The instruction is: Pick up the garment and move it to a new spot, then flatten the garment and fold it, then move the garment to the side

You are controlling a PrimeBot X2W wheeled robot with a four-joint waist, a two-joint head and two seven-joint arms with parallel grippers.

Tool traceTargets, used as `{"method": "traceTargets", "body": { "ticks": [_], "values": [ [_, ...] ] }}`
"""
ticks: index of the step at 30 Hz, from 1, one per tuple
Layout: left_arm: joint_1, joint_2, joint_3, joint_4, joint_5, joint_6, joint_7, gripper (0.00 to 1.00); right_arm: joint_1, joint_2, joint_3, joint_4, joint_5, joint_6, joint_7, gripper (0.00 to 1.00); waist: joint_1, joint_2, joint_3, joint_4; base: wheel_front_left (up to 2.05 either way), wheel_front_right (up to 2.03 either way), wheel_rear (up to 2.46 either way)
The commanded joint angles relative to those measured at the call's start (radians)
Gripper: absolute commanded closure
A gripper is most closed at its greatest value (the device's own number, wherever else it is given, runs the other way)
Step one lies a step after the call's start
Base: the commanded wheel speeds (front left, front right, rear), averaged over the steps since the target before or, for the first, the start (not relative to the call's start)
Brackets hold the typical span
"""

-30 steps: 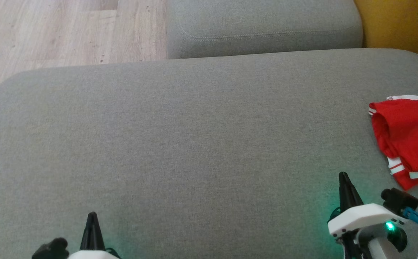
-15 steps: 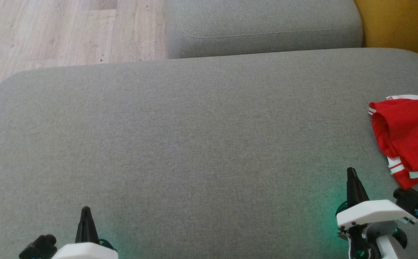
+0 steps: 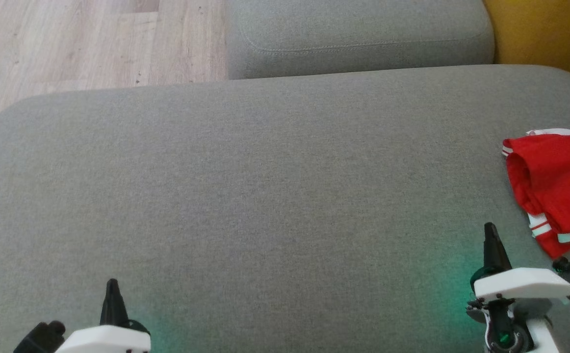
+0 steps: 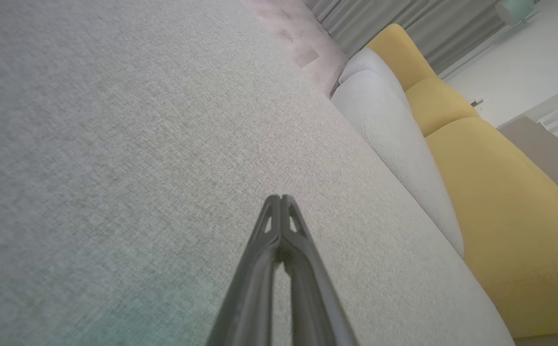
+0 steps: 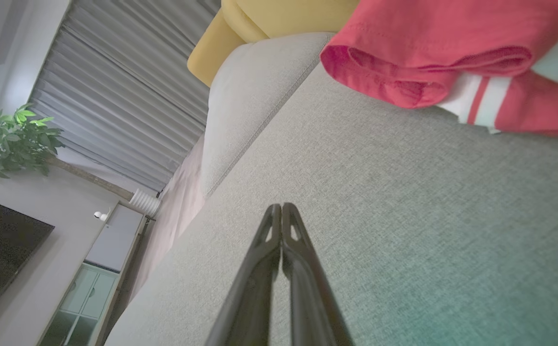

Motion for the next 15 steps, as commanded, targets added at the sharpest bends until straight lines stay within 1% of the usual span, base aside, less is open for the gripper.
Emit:
{"method": "traceTargets", "body": {
  "ticks": [1, 15],
  "values": [
    [-0.06, 0.002, 0.031, -0.039, -0.025, -0.009, 0.007, 1.0, -0.029, -0.003, 0.006, -0.045, 0.029, 0.0, 0.007, 1.0, -0.0001, -0.0001, 0.0, 0.0, 0.0, 0.0, 0.0],
    [-0.074, 0.003, 0.055, -0.065, -0.178, -0.024, 0.048, 1.0, -0.021, -0.004, -0.013, -0.094, 0.188, -0.001, 0.047, 1.0, -0.0001, -0.0001, 0.001, -0.001, 0.0, 0.0, 0.0]
  ]
}}
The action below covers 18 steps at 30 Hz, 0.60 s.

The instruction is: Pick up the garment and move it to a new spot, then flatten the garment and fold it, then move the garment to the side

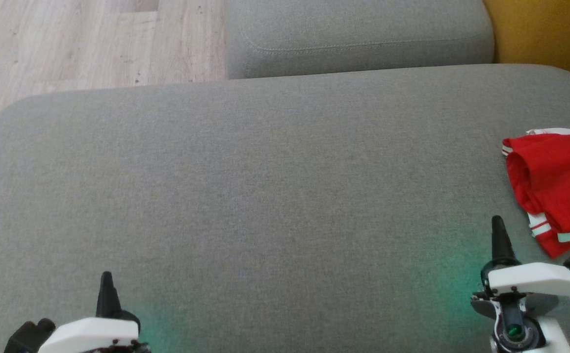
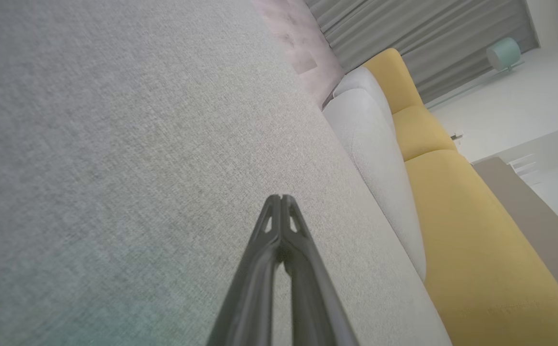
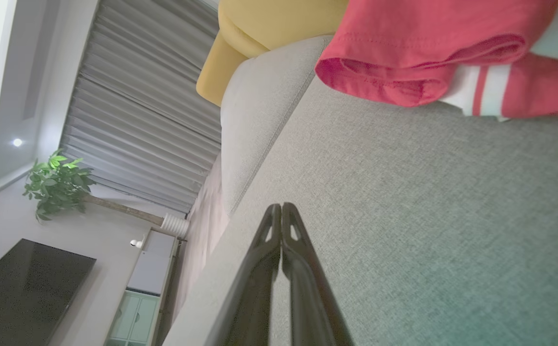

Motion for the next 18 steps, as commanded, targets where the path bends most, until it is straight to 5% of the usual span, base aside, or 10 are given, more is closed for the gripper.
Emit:
{"method": "traceTargets", "body": {
  "ticks": [1, 18],
  "values": [
    [-0.056, 0.003, 0.032, -0.041, -0.028, -0.009, 0.007, 1.0, -0.023, -0.004, 0.005, -0.046, 0.03, 0.0, 0.007, 1.0, -0.0001, -0.0001, 0.0, 0.0, 0.0, 0.0, 0.0],
    [-0.073, 0.003, 0.059, -0.07, -0.202, -0.026, 0.054, 1.0, -0.014, -0.004, -0.017, -0.102, 0.212, -0.001, 0.053, 1.0, -0.0001, -0.0001, 0.002, -0.001, 0.0, 0.0, 0.0]
  ]
}}
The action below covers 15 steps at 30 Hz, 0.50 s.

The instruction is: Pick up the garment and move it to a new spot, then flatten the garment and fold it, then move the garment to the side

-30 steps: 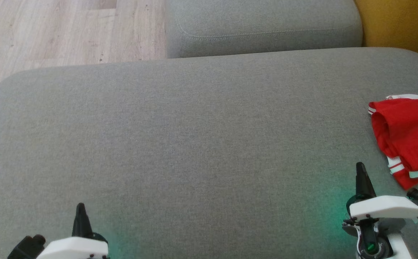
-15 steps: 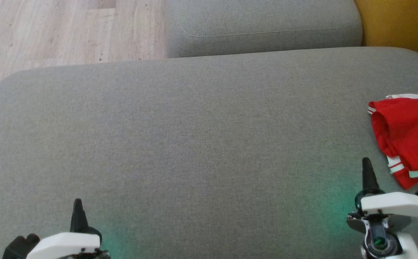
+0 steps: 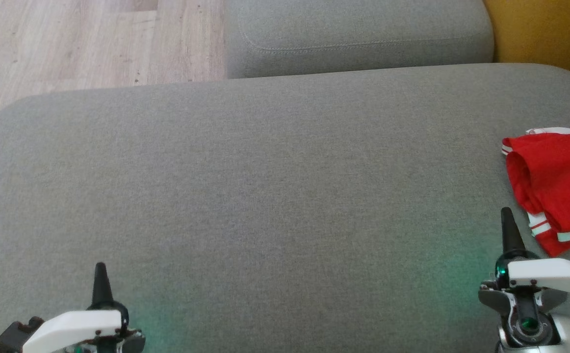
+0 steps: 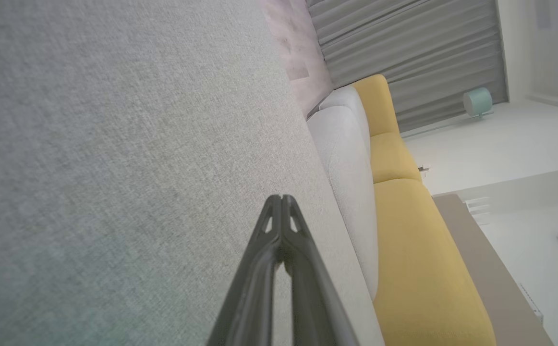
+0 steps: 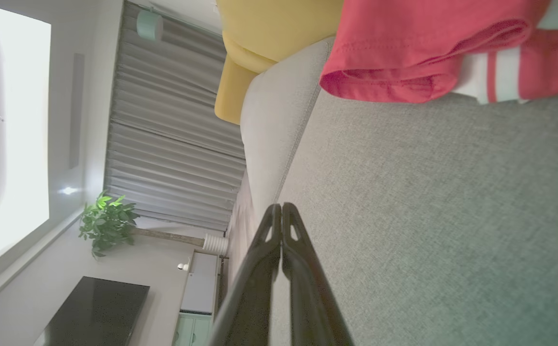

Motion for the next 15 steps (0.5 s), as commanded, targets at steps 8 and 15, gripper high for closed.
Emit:
{"method": "traceTargets", "body": {
  "ticks": [8, 15],
  "values": [
    [-0.063, 0.004, 0.043, -0.054, -0.106, -0.017, 0.028, 1.0, -0.012, -0.005, -0.002, -0.07, 0.112, -0.001, 0.027, 1.0, -0.0001, -0.0001, 0.001, -0.001, 0.0, 0.0, 0.0],
    [-0.072, 0.004, 0.056, -0.068, -0.194, -0.025, 0.052, 1.0, -0.008, -0.005, -0.013, -0.098, 0.203, -0.001, 0.05, 1.0, -0.0001, -0.0001, 0.002, -0.001, 0.0, 0.0, 0.0]
  ]
}}
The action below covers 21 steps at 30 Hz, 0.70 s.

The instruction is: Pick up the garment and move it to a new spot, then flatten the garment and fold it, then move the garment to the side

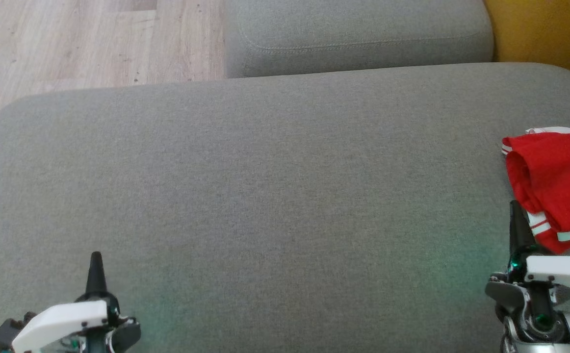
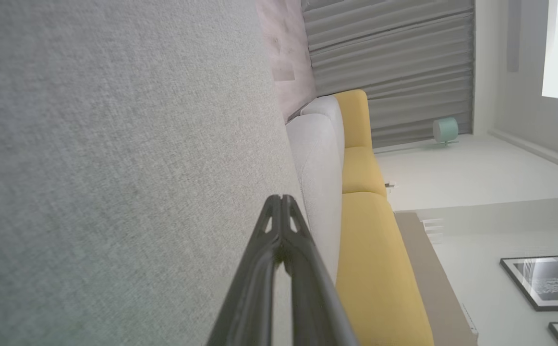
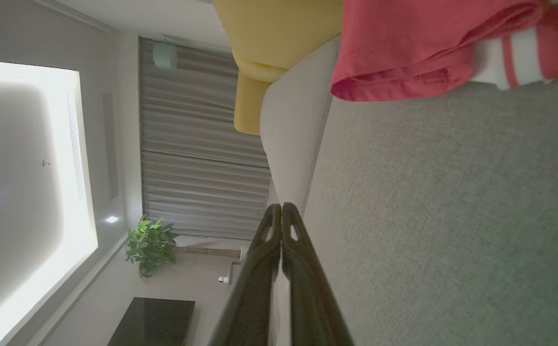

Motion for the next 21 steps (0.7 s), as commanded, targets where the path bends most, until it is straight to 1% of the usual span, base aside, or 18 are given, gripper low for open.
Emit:
{"method": "traceTargets", "body": {
  "ticks": [1, 15, 21],
  "values": [
    [-0.052, 0.004, 0.038, -0.04, -0.031, -0.009, 0.009, 1.0, -0.01, -0.005, 0.012, -0.049, 0.034, -0.001, 0.012, 1.0, -0.0001, 0.0, 0.0, 0.0, 0.0, 0.0, 0.0],
    [-0.067, 0.004, 0.061, -0.066, -0.184, -0.024, 0.05, 1.0, -0.003, -0.005, -0.007, -0.098, 0.193, -0.001, 0.052, 1.0, -0.0001, 0.0, 0.001, -0.001, 0.0, 0.0, 0.0],
    [-0.068, 0.004, 0.063, -0.067, -0.191, -0.025, 0.053, 1.0, -0.002, -0.005, -0.008, -0.1, 0.201, -0.001, 0.054, 1.0, -0.0001, 0.0, 0.002, -0.001, 0.0, 0.0, 0.0]
  ]
}}
